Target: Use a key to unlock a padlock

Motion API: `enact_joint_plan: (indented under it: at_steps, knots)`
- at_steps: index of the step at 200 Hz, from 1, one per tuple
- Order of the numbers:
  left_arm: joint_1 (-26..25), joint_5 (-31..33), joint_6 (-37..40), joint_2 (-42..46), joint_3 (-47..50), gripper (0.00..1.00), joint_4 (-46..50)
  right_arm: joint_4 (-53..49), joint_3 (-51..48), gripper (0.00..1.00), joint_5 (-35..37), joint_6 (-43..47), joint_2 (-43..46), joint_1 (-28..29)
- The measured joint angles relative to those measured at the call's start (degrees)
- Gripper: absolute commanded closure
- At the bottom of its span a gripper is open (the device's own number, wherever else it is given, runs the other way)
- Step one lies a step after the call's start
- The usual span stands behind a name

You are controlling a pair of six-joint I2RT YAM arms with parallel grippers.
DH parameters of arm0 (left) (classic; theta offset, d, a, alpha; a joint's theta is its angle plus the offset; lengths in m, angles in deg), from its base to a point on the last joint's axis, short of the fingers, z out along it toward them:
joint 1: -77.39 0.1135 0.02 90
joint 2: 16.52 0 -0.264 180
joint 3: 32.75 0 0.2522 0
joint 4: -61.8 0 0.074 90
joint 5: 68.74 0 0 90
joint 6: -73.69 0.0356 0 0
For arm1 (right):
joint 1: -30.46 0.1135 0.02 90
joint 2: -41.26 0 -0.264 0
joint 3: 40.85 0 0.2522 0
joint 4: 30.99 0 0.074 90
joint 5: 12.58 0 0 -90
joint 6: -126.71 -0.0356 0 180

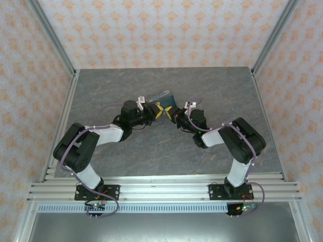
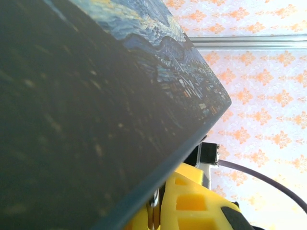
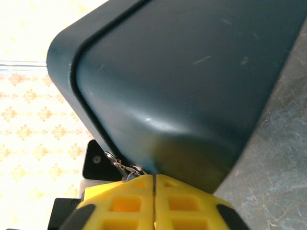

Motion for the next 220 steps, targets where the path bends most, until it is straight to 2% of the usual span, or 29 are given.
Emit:
enact_joint_plan:
  at_steps: [51,86,137,186,220]
  knots:
    - [-0.61,-2.29,2.23,-2.56,1.62,1.00,-0.72,0.00,-2.16,0.40,-3.93,-1.05,0.59,-0.42]
    - [-1.22,-3.93,3.43,-5.35,1.64,1.00,-2.93,-4.24,-5.44,0.27,-5.51,0.31,5.38,-2.14]
    - [-0.76,-5.05,4.48,-7.63,1.64,1.00,-2.23,-21.22,-8.48,0.26,-6.38,10.16,15.50,-3.56]
    - [-0.42,-6.91,6.67,-7.65,0.85,1.00,1.01,-44.52,-5.20,0.37,-2.62,30.34,25.07,-3.23]
    - [-0.37,-8.39,7.89,-7.65,-1.01,1.00,4.33,-54.58,-0.17,0.50,2.95,44.26,26.69,-0.52]
